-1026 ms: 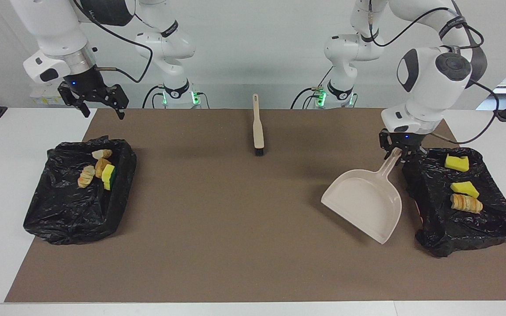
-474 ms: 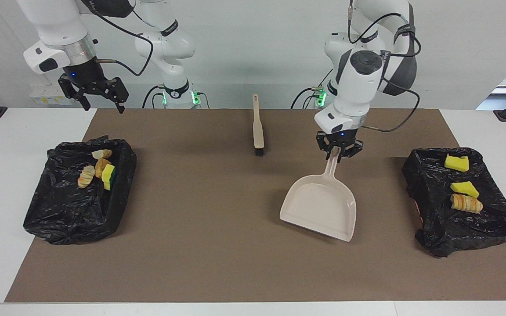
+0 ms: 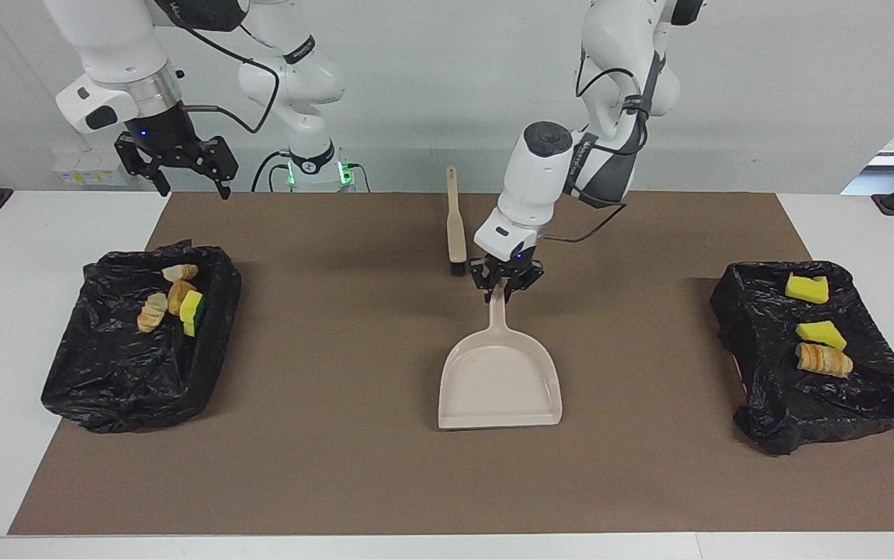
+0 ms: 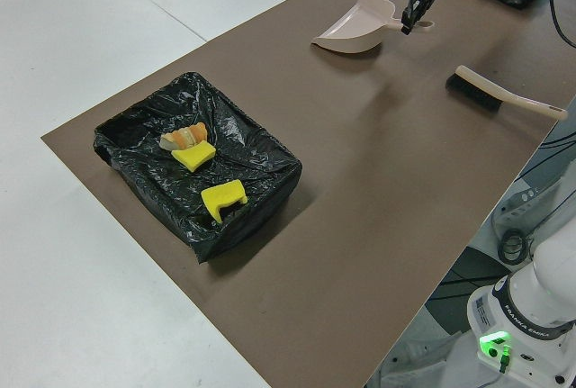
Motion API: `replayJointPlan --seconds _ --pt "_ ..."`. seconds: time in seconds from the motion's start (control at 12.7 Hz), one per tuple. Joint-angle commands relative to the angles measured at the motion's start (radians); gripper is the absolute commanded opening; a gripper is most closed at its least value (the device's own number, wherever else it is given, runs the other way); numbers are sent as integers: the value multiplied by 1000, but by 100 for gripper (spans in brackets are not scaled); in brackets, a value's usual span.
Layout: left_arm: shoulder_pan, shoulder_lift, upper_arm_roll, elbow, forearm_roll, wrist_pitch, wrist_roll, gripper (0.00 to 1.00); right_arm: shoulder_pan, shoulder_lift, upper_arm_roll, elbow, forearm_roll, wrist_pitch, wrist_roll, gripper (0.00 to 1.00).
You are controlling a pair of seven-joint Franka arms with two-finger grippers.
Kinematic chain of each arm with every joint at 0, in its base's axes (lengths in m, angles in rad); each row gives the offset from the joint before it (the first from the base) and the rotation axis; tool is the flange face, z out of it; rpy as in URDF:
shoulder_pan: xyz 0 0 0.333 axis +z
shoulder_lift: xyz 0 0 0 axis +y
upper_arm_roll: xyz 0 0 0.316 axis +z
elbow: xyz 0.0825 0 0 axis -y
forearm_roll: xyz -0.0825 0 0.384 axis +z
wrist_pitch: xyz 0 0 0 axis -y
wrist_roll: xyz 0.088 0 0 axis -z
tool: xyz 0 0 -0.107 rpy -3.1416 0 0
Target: Sweep and dump trash in bin
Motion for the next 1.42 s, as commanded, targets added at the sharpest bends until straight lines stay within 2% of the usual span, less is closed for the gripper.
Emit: replayJointPlan --seconds 0.0,0.47,0.63,0.87,0.95,1.11,1.18,1.34 --pt "-48 43 13 53 -27 8 -6 0 -3 -33 1 -42 5 -8 -31 100" --pt "-85 88 6 47 -32 -13 4 2 1 -38 2 -48 15 -13 -31 100" --pt "-88 88 6 44 -32 -42 1 15 1 -22 11 -28 -1 -13 -37 100" --pt "-87 79 8 50 -24 -84 0 45 0 42 15 62 -23 -97 -74 100" --pt "-82 76 10 51 -24 -97 0 53 0 50 15 68 -25 -96 -75 100" --pt "-75 47 13 51 3 -149 0 55 -2 60 15 68 -22 -88 -75 100" --pt "-71 16 16 50 11 -191 1 62 1 59 15 65 -18 -62 -63 100" --pt "-46 -19 19 47 52 -273 9 83 0 48 15 42 -12 -36 -39 100"
